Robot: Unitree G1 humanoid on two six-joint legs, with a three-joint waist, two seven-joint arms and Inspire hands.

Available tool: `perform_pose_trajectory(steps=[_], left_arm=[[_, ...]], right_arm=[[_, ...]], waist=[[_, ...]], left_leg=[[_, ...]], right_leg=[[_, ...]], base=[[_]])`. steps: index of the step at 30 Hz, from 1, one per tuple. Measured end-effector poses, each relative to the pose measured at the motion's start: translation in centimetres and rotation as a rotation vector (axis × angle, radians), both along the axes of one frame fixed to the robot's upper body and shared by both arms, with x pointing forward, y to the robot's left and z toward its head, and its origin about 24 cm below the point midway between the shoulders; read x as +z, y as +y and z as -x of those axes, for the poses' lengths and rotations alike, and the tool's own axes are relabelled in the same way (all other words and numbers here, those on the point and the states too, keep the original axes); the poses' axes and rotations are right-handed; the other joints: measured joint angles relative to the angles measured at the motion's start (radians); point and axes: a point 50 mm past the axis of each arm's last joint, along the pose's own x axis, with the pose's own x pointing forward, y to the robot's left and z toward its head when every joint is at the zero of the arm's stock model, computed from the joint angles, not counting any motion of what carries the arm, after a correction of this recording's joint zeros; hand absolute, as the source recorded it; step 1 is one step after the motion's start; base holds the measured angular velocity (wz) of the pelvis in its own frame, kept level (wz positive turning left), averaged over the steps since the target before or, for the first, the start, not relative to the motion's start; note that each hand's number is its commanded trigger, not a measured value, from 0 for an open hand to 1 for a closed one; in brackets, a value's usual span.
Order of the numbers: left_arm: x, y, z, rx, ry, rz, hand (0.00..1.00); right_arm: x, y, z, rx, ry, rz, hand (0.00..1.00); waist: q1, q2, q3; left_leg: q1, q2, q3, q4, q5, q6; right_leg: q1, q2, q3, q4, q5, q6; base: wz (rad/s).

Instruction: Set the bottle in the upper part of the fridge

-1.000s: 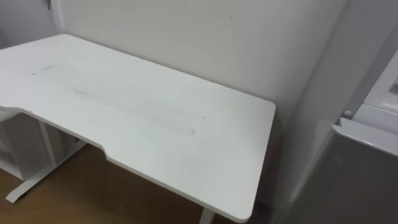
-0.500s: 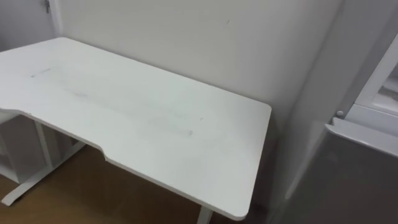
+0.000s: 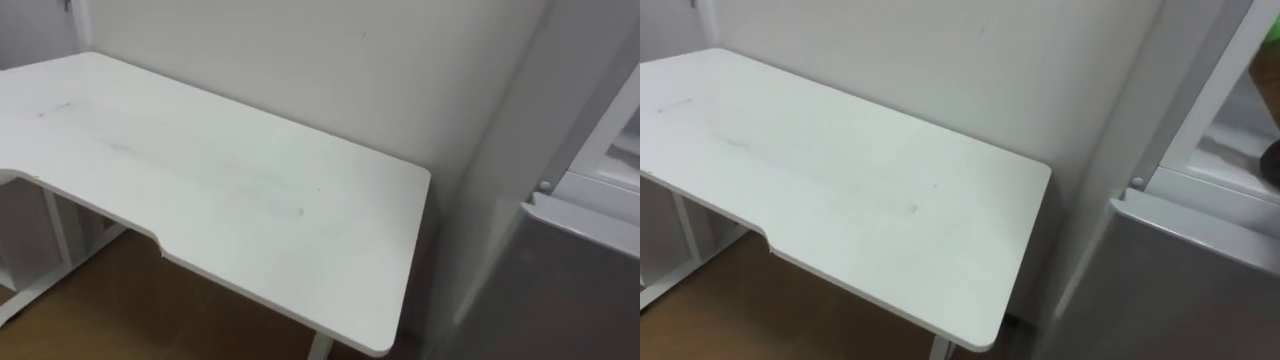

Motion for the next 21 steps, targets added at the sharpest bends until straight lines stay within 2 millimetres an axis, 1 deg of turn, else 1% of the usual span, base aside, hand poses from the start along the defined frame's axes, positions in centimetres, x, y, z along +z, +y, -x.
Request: perform_pose_trajectory(steps=[3, 5, 10, 13, 16, 19, 21], left_arm=[[0.1, 0.3, 0.4, 0.0, 0.014, -0.002, 0.0], [0.1, 0.6, 0.7, 0.001, 0.022, -0.009, 0.0], [0.2, 0.9, 1.3, 0.003, 0.025, -0.016, 0.0], [0.2, 0.9, 1.2, 0.003, 0.022, -0.016, 0.0], [0.2, 0.9, 1.3, 0.002, 0.015, -0.017, 0.0], [0.3, 1.1, 1.5, 0.007, 0.009, -0.02, 0.0], [0.3, 1.1, 1.7, 0.01, 0.013, -0.02, 0.0]], right_arm=[[-0.1, 0.0, 0.0, 0.013, 0.004, -0.026, 0.0], [-0.3, 0.2, -0.1, 0.035, 0.015, -0.039, 0.0], [-0.6, 0.3, -0.2, 0.065, 0.021, -0.076, 0.0], [-0.5, 0.4, -0.3, 0.086, 0.013, -0.094, 0.0], [-0.2, 0.9, -0.5, 0.118, 0.008, -0.087, 0.0], [-0.3, 1.2, -0.6, 0.143, 0.021, -0.083, 0.0], [-0.4, 1.4, -0.8, 0.157, 0.026, -0.083, 0.0]], waist=[[-0.012, 0.001, 0.0001], [-0.026, 0.002, 0.0], [-0.037, 0.004, -0.0011], [-0.044, 0.006, -0.0034], [-0.054, 0.013, -0.0065], [-0.054, 0.018, -0.0097], [-0.053, 0.017, -0.0121]], left_leg=[[0.018, -0.001, 0.0, -0.005, 0.0, 0.0], [0.03, -0.001, 0.0, -0.008, 0.0, 0.0], [0.056, -0.003, 0.002, -0.023, 0.0, 0.0], [0.058, -0.003, 0.002, -0.024, 0.0, -0.001], [0.063, -0.003, 0.008, -0.029, 0.0, 0.0], [0.084, -0.003, 0.021, -0.041, 0.0, 0.0], [0.094, -0.004, 0.03, -0.055, 0.001, -0.001]], right_leg=[[0.017, 0.0, -0.001, -0.003, -0.002, 0.002], [0.031, -0.001, -0.001, -0.006, -0.004, 0.004], [0.057, 0.001, -0.001, -0.021, -0.005, 0.007], [0.058, 0.001, 0.0, -0.02, -0.005, 0.007], [0.058, 0.0, 0.0, -0.019, -0.005, 0.007], [0.068, -0.002, 0.012, -0.019, -0.005, 0.007], [0.072, -0.003, 0.024, -0.02, -0.006, 0.009]], base=[[0.03], [0.06], [0.01], [0.0], [-0.05], [-0.11], [-0.11]])
